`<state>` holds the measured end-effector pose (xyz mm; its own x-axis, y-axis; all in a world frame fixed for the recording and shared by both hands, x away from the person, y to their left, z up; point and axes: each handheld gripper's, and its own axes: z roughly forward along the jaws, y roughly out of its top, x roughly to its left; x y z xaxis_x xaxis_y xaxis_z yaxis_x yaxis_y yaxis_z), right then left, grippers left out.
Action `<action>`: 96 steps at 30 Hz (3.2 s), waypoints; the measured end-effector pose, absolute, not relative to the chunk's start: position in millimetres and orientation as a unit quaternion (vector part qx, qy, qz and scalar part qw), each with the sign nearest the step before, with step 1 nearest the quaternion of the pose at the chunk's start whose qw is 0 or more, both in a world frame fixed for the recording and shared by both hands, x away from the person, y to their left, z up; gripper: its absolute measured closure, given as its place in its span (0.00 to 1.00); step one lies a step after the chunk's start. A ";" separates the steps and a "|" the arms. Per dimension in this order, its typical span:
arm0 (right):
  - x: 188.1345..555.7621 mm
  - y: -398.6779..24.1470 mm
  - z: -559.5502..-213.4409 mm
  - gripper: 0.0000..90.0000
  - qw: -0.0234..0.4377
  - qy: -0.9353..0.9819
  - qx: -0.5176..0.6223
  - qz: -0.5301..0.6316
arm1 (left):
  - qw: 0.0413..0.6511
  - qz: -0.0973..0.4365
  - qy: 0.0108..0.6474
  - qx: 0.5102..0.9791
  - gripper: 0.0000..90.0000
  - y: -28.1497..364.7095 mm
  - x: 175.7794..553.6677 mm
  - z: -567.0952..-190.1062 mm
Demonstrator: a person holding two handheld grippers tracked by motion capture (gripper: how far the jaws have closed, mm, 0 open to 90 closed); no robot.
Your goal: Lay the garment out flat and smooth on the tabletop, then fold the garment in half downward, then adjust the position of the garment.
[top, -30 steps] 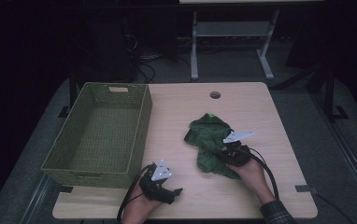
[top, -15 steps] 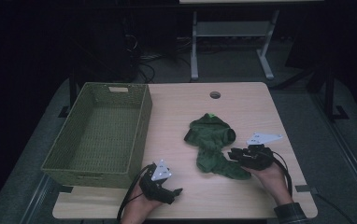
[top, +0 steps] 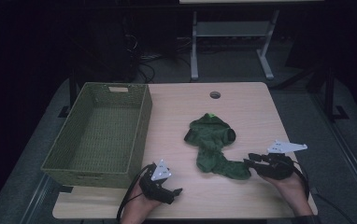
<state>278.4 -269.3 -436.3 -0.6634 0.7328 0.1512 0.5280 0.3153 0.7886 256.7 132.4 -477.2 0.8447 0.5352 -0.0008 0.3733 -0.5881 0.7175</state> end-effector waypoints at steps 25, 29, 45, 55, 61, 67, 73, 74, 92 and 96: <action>249.6 -280.3 -472.3 0.69 0.064 0.828 0.387 0.401 | 0.373 0.107 0.256 0.885 0.15 132.5 256.7 -477.0; 252.6 -278.5 -472.5 0.76 0.065 0.827 0.383 0.406 | 0.373 0.107 0.256 0.885 0.15 132.4 256.9 -477.0; 255.3 -280.7 -464.5 0.95 0.073 0.820 0.377 0.425 | 0.375 0.107 0.255 0.885 0.14 132.0 257.5 -477.3; 257.8 -275.9 -447.0 0.95 0.092 0.813 0.357 0.451 | 0.375 0.108 0.256 0.885 0.14 131.9 257.5 -477.4; 261.9 -271.1 -439.0 0.95 0.102 0.811 0.343 0.463 | 0.374 0.107 0.255 0.885 0.14 131.9 257.5 -477.3; 267.5 -262.8 -426.4 0.95 0.109 0.807 0.327 0.479 | 0.374 0.107 0.255 0.885 0.15 132.0 257.5 -477.3; 276.3 -249.7 -416.9 0.95 0.112 0.809 0.308 0.488 | 0.376 0.108 0.257 0.884 0.15 131.6 257.3 -477.5; 277.7 -247.8 -415.6 0.95 0.112 0.810 0.303 0.490 | 0.378 0.107 0.259 0.882 0.15 131.4 257.2 -477.7; 303.1 -209.2 -399.4 0.95 0.111 0.815 0.269 0.502 | 0.376 0.109 0.255 0.884 0.14 131.8 257.7 -477.4; 310.0 -196.2 -399.1 0.95 0.105 0.819 0.260 0.501 | 0.374 0.109 0.254 0.885 0.15 131.9 257.8 -477.3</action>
